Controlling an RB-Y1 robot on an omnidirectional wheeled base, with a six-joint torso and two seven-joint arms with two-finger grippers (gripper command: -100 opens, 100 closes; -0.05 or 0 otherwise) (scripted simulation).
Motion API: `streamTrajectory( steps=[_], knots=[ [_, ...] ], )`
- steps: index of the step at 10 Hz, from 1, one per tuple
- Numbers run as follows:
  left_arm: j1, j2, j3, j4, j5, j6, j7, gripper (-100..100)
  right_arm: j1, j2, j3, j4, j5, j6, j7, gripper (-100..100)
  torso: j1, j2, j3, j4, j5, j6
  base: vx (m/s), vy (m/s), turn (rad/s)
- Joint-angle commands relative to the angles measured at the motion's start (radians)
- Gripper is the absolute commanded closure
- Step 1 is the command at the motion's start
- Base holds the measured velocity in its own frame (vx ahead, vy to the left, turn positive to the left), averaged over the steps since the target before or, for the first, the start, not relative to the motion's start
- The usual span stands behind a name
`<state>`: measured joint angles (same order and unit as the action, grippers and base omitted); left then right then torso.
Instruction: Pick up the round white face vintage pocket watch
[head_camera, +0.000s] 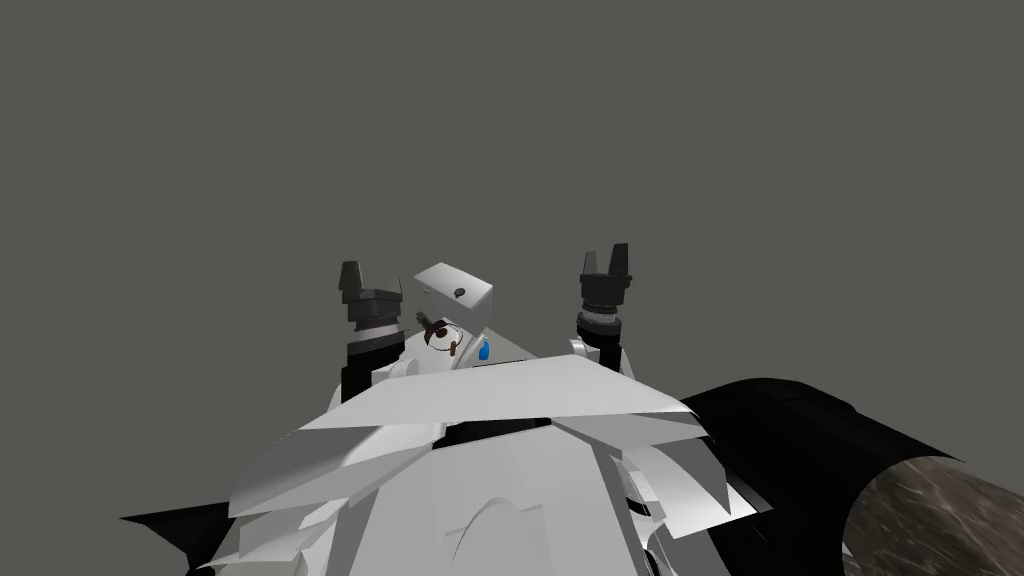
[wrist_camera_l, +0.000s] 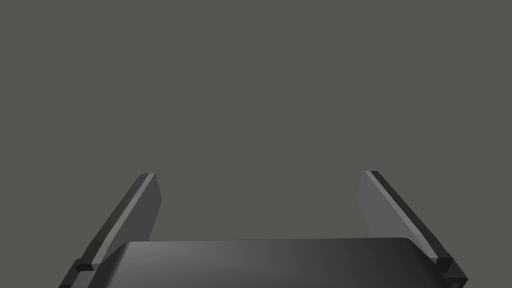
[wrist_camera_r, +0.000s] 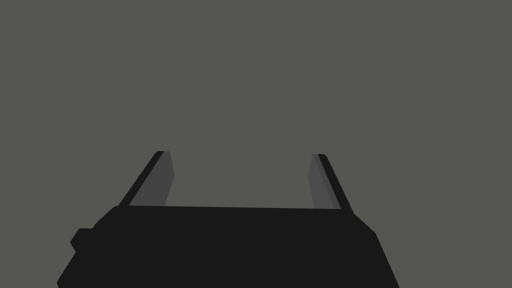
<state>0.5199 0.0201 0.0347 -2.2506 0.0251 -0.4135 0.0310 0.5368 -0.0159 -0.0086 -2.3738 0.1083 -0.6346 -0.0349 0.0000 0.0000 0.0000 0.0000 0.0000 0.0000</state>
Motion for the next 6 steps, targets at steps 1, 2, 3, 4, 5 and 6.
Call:
streamTrajectory(
  steps=[1,2,3,4,5,6],
  knots=[
    [-0.002,0.036,-0.011,0.03,0.02,0.041,0.005,-100,0.0,0.0,0.0,0.0,0.0,0.0,0.0,0,0.0,0.0,0.0,0.0,0.0,0.0,-0.053,0.0,-0.041],
    [-0.004,0.056,-0.019,0.05,0.034,0.066,0.008,-100,0.0,0.0,0.0,0.0,0.0,0.0,0.0,0,0.0,0.003,0.001,0.0,0.0,0.0,-0.093,0.011,-0.051],
    [-0.006,0.077,-0.027,0.074,0.05,0.09,0.012,-100,0.0,0.0,0.0,0.0,0.0,0.0,0.0,0,0.001,0.005,0.003,0.001,0.0,0.0,-0.1,0.02,-0.056],
    [-0.006,0.077,-0.027,0.074,0.05,0.098,0.012,-100,0.0,0.0,0.0,0.0,0.0,0.0,0.0,0,0.001,0.006,0.004,0.001,0.0,0.0,-0.064,0.016,-0.025],
    [-0.01,0.1,-0.036,0.102,0.069,0.134,0.017,-100,0.0,0.0,0.0,0.0,0.0,0.0,0.0,0,0.001,0.005,0.003,0.001,0.0,0.0,-0.047,0.008,-0.037],
    [-0.015,0.125,-0.046,0.131,0.09,0.165,0.023,-100,0.0,0.0,0.0,0.0,0.0,0.0,0.0,0,0.001,0.004,0.002,0.001,0.0,0.0,-0.06,0.013,-0.078]
  ],
)
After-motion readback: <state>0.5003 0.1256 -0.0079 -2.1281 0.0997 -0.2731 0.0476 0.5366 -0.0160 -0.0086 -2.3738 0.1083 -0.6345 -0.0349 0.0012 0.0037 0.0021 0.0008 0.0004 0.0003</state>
